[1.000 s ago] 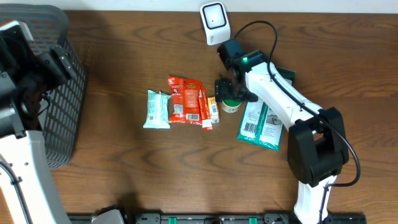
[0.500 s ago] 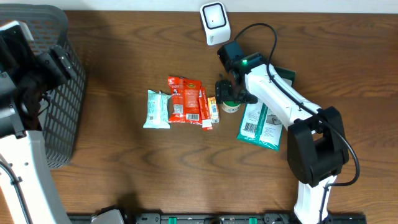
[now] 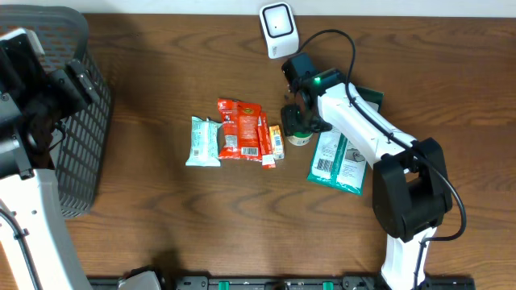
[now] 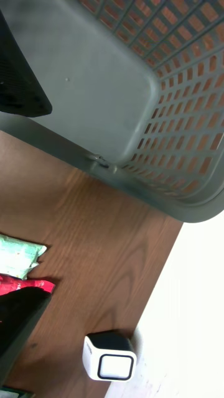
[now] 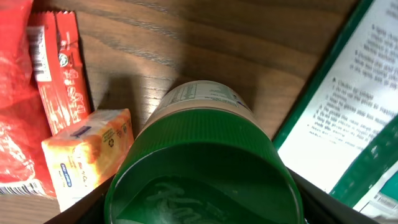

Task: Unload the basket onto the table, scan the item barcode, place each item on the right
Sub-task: 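Hold the green jar under the scanner with the right gripper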

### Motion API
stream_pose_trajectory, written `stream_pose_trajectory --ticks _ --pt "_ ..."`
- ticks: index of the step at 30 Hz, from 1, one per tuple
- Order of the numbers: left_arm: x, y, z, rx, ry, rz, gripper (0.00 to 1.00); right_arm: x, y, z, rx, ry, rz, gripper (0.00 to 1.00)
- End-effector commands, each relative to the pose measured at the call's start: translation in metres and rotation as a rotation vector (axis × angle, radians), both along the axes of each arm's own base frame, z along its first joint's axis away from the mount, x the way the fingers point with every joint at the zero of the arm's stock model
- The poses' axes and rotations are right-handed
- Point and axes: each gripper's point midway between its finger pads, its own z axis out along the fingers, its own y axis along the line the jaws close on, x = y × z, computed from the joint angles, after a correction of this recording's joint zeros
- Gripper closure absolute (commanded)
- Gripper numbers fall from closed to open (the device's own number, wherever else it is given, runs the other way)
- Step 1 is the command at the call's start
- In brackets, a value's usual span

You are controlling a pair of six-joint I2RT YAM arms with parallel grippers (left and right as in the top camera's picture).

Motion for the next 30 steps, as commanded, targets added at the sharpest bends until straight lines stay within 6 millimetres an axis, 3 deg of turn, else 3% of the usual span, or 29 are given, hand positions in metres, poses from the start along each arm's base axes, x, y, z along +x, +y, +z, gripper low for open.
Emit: stream_pose_trajectory --ticks 1,8,15,21,30 --pt "0.001 0.000 0.003 0.009 -0.004 -0.011 0.13 0.005 -0.011 -0.004 -0.031 -0.007 0.103 0.32" --pt "0.001 0.000 0.003 0.009 -0.004 -0.011 0.13 0.008 -0.010 -0.001 -0.025 -0.013 0.113 0.19" --pt "0.001 0.000 0.003 0.009 -0.004 -0.011 0.13 0.011 -0.007 0.018 -0.010 -0.016 0.082 0.13" --pt "0.001 0.000 0.003 0.009 -0.004 -0.011 0.13 0.010 -0.011 0.016 0.000 0.000 -0.027 0.10" --pt "0.001 0.000 0.003 0.009 -0.004 -0.011 0.13 0.009 -0.012 0.006 0.001 -0.002 -0.028 0.10"
